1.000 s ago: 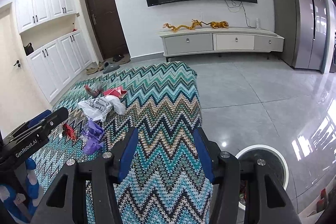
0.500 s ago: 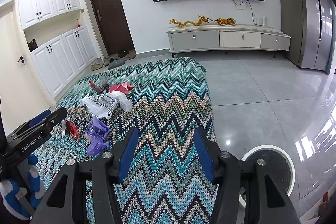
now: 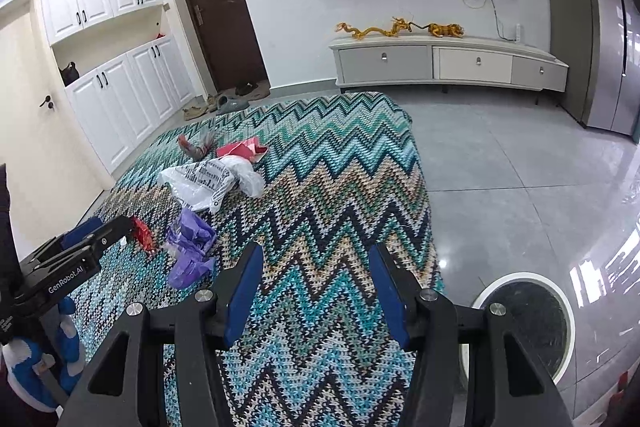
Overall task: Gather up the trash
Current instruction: 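Reach both tools toward the purple bag and red wrapper on the rug, then grasp the purple bag with the right tool while the left grasps red-white wrapper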
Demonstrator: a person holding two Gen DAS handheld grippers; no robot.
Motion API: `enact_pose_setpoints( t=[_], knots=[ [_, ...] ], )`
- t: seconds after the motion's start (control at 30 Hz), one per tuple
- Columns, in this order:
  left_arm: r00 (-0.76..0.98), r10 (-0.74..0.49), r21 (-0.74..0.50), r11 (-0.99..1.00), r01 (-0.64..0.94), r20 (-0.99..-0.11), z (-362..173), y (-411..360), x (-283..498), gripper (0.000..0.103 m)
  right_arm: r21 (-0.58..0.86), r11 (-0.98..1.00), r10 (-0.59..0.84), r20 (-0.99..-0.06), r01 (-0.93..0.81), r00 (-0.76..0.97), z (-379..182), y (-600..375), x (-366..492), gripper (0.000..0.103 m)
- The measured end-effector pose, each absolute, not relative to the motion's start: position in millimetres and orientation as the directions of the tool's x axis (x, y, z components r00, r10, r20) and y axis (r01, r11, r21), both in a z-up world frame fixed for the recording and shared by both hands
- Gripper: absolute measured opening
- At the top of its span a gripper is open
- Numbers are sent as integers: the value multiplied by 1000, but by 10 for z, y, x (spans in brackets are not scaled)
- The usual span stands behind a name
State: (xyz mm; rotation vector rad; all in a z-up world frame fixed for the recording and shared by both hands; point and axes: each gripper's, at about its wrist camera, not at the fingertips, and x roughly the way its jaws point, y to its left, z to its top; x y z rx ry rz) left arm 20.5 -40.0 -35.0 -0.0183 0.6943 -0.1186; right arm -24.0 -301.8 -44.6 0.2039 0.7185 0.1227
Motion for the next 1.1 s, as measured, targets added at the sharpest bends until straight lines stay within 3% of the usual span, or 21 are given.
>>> enact_pose_setpoints(
  t=[0.47, 0.83, 1.1],
  knots=[
    [691, -108, -111, 993, 41, -715, -634, 243, 216, 64, 244, 964, 247, -652, -109, 717, -513, -2804, -140, 53],
    [669, -209, -132, 977, 165, -713, -539, 169, 675, 64, 259, 936, 352, -662, -238, 662, -534, -2424, 58, 60],
    [635, -196, -87, 976, 200, -747, -676, 67, 997, 64, 272, 909, 413, -683, -315, 602, -649, -2067, 321, 61]
  ],
)
